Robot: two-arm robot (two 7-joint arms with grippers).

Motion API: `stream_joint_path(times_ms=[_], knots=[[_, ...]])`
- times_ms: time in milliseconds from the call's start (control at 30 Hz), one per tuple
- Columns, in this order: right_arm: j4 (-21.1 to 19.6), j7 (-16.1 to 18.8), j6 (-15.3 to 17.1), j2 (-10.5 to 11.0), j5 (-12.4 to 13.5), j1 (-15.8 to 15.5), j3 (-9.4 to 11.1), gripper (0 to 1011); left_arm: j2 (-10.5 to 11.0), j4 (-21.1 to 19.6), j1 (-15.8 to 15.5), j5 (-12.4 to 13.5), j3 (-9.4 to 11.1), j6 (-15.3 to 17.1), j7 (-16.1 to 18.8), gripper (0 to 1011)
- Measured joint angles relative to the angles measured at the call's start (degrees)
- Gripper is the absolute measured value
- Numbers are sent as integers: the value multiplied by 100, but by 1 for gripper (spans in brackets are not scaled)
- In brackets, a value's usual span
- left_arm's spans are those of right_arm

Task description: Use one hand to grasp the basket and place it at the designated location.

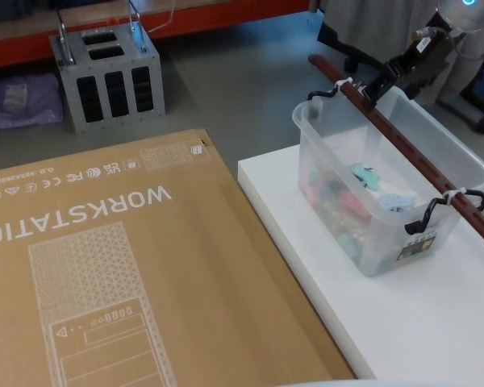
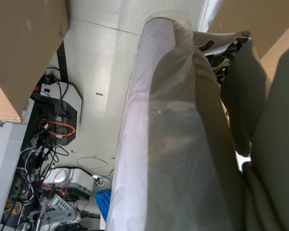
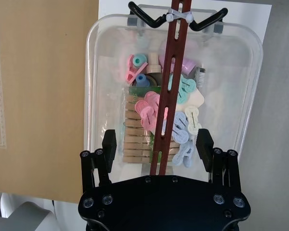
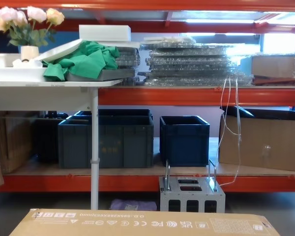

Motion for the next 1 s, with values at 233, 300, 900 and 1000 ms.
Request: stream_joint_path(times_ms=[233, 300, 900, 1000], knots=[[0, 0, 0, 0, 0, 0, 0, 1001, 0, 0, 0, 0, 0, 0, 0, 0], [0, 0, 0, 0, 0, 0, 0, 1000, 0, 0, 0, 0, 0, 0, 0, 0], [440, 362, 11, -262, -220, 167, -266, 1001, 0, 0, 0, 0, 0, 0, 0, 0], [559, 406, 31, -313, -223, 198, -324, 1000, 0, 1, 0, 0, 0, 0, 0, 0]])
